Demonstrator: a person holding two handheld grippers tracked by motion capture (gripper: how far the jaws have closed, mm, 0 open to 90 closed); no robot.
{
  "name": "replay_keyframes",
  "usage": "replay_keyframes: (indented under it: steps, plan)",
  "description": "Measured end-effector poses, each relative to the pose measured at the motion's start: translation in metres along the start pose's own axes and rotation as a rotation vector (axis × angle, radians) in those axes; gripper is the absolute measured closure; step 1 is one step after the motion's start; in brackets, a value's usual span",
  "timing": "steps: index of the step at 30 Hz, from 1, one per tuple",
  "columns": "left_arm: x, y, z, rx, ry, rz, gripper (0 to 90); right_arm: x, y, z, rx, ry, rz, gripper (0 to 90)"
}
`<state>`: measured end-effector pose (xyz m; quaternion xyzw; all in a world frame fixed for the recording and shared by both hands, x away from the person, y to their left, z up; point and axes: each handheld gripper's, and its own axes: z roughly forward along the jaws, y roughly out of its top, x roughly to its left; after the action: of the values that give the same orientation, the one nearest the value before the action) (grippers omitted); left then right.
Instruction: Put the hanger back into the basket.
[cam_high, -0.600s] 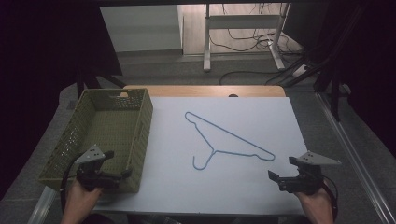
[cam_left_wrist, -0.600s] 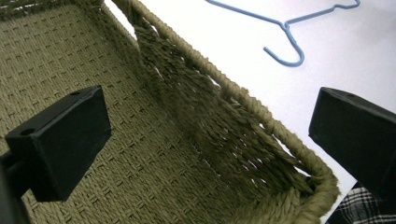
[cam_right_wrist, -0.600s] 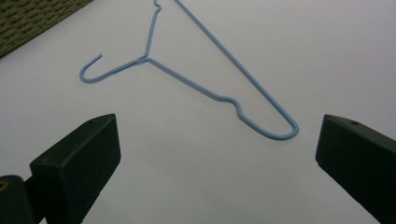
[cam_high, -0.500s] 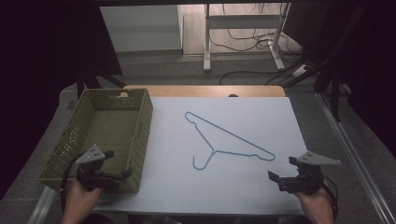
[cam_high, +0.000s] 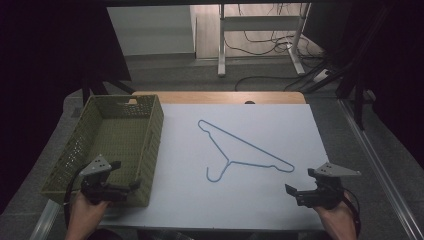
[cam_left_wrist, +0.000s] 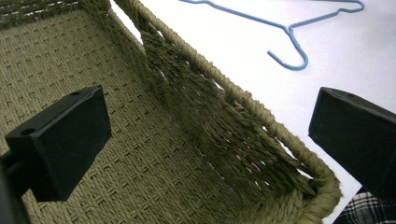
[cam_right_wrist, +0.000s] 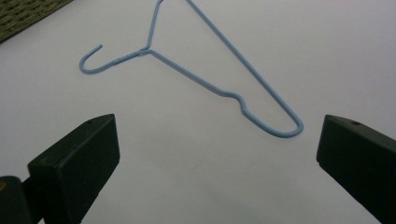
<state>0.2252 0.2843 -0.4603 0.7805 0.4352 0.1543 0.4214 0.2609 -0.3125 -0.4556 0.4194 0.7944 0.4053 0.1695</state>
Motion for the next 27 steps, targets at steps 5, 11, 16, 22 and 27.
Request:
replay_keyframes:
  steps: [5, 11, 16, 22, 27]
  plan:
    - [-0.001, 0.001, 0.000, -0.005, 0.000, 0.011, 0.0, 0.001, 0.001, 0.001, 0.009, -0.001, -0.007, 0.0]
    - [-0.004, 0.003, -0.001, -0.018, -0.006, 0.020, 0.0, 0.003, 0.003, 0.003, 0.019, 0.009, -0.009, 0.0]
    - [-0.008, 0.007, -0.003, -0.038, -0.021, 0.028, 0.0, 0.006, 0.009, 0.004, 0.021, 0.028, -0.012, 0.0]
    - [-0.015, 0.012, -0.002, -0.044, -0.033, 0.061, 0.0, 0.009, 0.017, 0.006, 0.038, 0.055, -0.011, 0.0]
    - [-0.024, 0.018, 0.002, -0.035, -0.055, 0.075, 0.0, 0.010, 0.023, 0.009, 0.048, 0.076, -0.009, 0.0]
